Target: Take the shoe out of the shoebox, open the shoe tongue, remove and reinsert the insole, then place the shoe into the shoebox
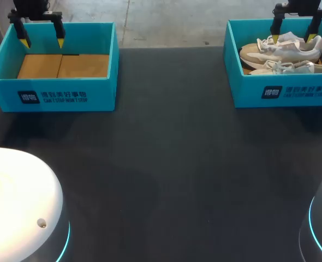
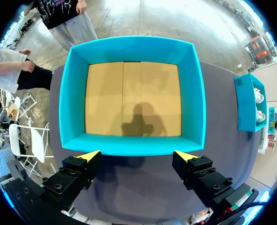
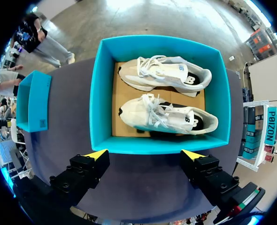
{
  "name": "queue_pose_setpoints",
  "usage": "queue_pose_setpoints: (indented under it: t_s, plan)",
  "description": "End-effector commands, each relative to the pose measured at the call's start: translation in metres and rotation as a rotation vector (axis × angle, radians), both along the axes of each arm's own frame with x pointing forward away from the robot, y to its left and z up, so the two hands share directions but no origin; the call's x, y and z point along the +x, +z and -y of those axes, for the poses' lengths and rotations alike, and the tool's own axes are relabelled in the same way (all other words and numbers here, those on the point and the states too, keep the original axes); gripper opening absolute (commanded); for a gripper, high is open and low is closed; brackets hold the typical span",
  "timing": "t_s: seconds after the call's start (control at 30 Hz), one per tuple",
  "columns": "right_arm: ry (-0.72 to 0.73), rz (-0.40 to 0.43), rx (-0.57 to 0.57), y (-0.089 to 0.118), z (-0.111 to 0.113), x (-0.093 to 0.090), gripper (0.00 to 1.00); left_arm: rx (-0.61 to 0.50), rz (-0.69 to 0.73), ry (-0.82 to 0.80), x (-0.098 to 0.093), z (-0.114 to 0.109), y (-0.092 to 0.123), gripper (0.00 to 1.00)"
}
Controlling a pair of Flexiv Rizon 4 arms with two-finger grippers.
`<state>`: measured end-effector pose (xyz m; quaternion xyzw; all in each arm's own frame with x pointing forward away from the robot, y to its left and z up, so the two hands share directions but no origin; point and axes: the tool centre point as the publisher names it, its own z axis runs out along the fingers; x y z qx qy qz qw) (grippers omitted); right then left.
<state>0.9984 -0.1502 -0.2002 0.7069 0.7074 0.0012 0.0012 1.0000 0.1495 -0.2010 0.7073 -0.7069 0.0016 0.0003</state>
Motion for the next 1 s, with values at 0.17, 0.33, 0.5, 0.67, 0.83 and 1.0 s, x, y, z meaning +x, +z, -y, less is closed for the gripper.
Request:
queue_pose_setpoints:
  t_s: [0.17,0.33,0.5,0.67,0.83,1.0]
  plan:
    - [0.0,-0.001,0.0,0.0,0.0,0.0,1.0,0.001,-0.001,0.0,0.0,0.0,0.0,1.0]
    - [0.0,-0.001,0.0,0.0,0.0,0.0,1.0,0.001,-0.001,0.0,0.0,0.0,0.0,1.0]
    - [-0.075,0.016,-0.006,-0.003,0.022,0.004,1.0,0.001,-0.001,0.0,0.0,0.0,0.0,1.0]
    - [-0.166,0.058,-0.003,-0.004,0.052,0.008,1.0,0.001,-0.001,0.0,0.0,0.0,0.0,1.0]
    - [-0.201,0.105,-0.022,-0.014,0.081,0.009,1.0,0.001,-0.001,0.0,0.0,0.0,0.0,1.0]
    - [-0.195,0.107,-0.044,-0.03,0.1,0.011,1.0,0.001,-0.001,0.0,0.0,0.0,0.0,1.0]
